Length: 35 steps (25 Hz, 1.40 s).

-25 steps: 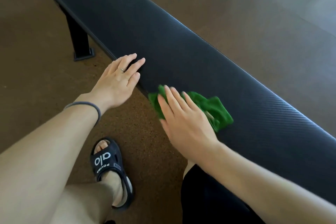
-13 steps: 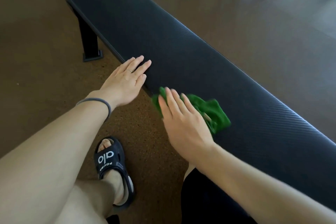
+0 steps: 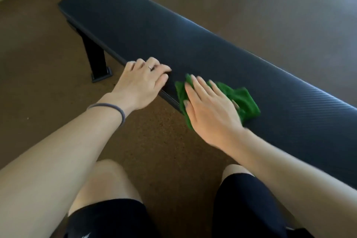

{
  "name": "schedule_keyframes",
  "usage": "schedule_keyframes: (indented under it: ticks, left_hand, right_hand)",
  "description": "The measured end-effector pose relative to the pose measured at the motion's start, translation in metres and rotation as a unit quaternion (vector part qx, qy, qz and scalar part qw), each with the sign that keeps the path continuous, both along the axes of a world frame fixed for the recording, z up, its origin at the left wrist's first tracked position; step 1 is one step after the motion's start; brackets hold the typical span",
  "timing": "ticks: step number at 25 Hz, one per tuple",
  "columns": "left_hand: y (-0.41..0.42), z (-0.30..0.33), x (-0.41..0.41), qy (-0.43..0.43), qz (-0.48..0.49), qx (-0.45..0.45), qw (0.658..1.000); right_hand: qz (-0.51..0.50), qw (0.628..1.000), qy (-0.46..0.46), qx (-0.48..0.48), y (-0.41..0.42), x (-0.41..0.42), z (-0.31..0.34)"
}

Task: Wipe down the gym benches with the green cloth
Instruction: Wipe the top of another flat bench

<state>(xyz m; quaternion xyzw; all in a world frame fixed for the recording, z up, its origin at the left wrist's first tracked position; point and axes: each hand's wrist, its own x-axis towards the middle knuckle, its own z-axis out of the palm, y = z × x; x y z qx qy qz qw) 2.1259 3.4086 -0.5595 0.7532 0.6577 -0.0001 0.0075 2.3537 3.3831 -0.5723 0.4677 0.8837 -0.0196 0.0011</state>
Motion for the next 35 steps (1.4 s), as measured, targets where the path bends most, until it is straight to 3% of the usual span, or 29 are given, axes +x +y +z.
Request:
schedule_keyframes:
  ticks: [4, 9, 13, 17, 20, 25, 28, 31, 35]
  left_hand:
    - [0.065, -0.007, -0.057, 0.000, 0.009, 0.066, 0.998]
    - [0.096, -0.023, -0.074, -0.047, -0.106, 0.117, 0.986]
    - [0.113, -0.015, -0.083, -0.061, -0.154, 0.103, 0.981]
    - [0.105, -0.024, -0.082, -0.071, -0.136, 0.172, 0.973]
    - [0.106, -0.025, -0.083, -0.079, -0.147, 0.184, 0.969]
    - [0.128, -0.027, -0.086, -0.044, -0.181, 0.114, 0.976]
    - [0.134, -0.030, -0.087, -0.051, -0.189, 0.045, 0.980]
    - [0.132, -0.035, -0.090, -0.069, -0.184, 0.034, 0.980]
    - [0.133, -0.033, -0.091, -0.081, -0.181, 0.037, 0.979]
  right_hand:
    - [-0.003, 0.999, -0.028, 0.036, -0.034, 0.012, -0.005]
    - [-0.104, 0.994, -0.004, 0.034, 0.030, -0.061, -0.006]
    - [-0.181, 0.983, 0.028, 0.024, 0.062, -0.095, -0.001]
    - [-0.152, 0.988, 0.009, 0.026, 0.007, -0.104, -0.003]
    - [-0.117, 0.993, 0.011, 0.014, 0.019, -0.107, 0.001]
    - [-0.210, 0.976, 0.044, -0.024, 0.122, -0.131, 0.007]
    - [-0.239, 0.971, 0.030, 0.007, 0.100, -0.134, 0.001]
    - [-0.204, 0.978, 0.033, 0.013, 0.053, -0.129, 0.002]
    - [-0.123, 0.992, 0.021, -0.014, 0.065, -0.117, 0.002]
